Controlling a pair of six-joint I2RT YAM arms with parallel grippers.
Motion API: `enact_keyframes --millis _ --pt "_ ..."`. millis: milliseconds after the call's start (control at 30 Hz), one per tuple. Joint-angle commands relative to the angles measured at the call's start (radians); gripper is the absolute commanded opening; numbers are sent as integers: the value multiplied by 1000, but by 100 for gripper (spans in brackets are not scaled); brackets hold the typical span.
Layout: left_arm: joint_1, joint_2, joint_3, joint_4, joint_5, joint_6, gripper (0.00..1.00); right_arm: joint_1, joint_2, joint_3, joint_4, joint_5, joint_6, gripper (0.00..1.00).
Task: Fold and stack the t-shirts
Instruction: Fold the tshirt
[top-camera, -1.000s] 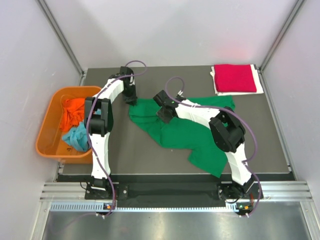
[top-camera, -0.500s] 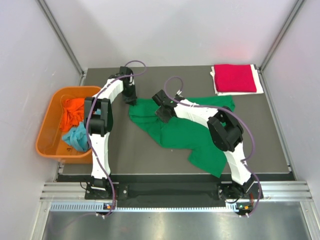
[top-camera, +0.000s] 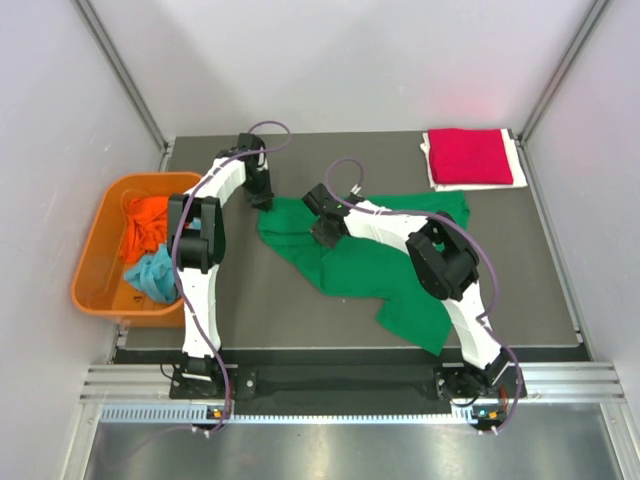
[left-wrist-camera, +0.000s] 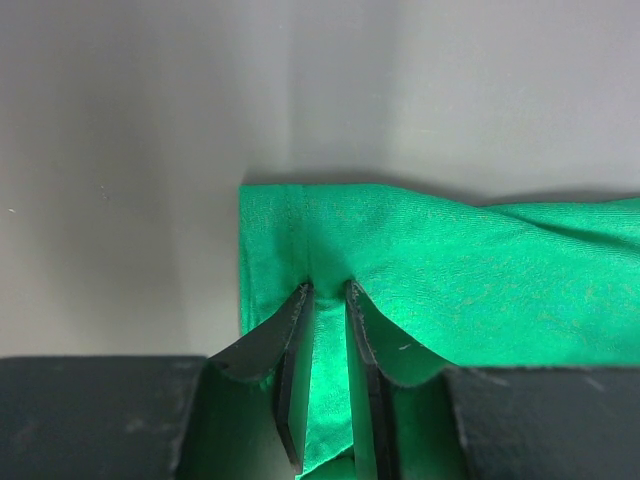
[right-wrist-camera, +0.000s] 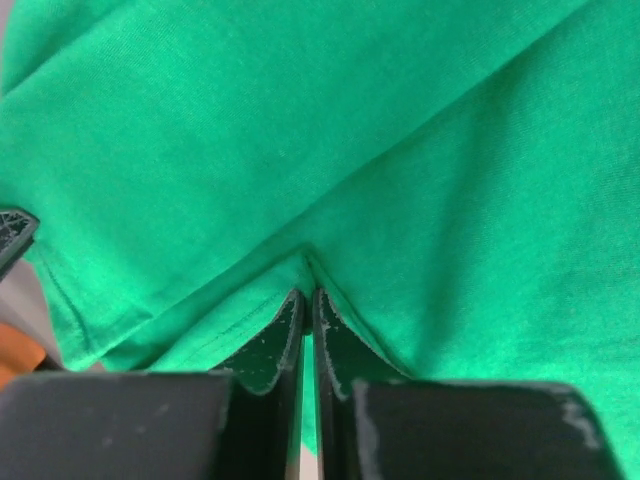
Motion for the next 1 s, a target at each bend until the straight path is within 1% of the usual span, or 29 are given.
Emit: enact_keyframes --millis 0,67,100,133,233,300,400,567,800,967 --pt "23 31 -37 54 -62 11 25 9 -11 36 39 5 -1 0" --pt "24 33 -33 48 -85 20 24 11 -48 27 71 -7 -49 0" --pt "24 33 -25 43 -122 24 24 14 -65 17 68 -7 -61 0" --pt "27 35 -19 38 -136 26 25 17 -106 6 67 -9 -75 0" --pt "31 38 -8 38 -166 26 25 37 -189 -68 93 -24 -81 0" --pt "35 48 2 34 -177 27 24 46 -214 -120 119 -44 -72 0" --pt "40 58 1 31 -177 24 24 76 -234 -158 145 -84 -43 0" --pt "40 59 -8 40 -165 17 24 145 -208 -151 167 -115 2 0" --pt "40 61 -31 55 -156 15 24 231 -212 -138 176 -98 127 0" --pt "40 70 -36 55 -153 14 23 297 -243 -169 193 -26 226 0"
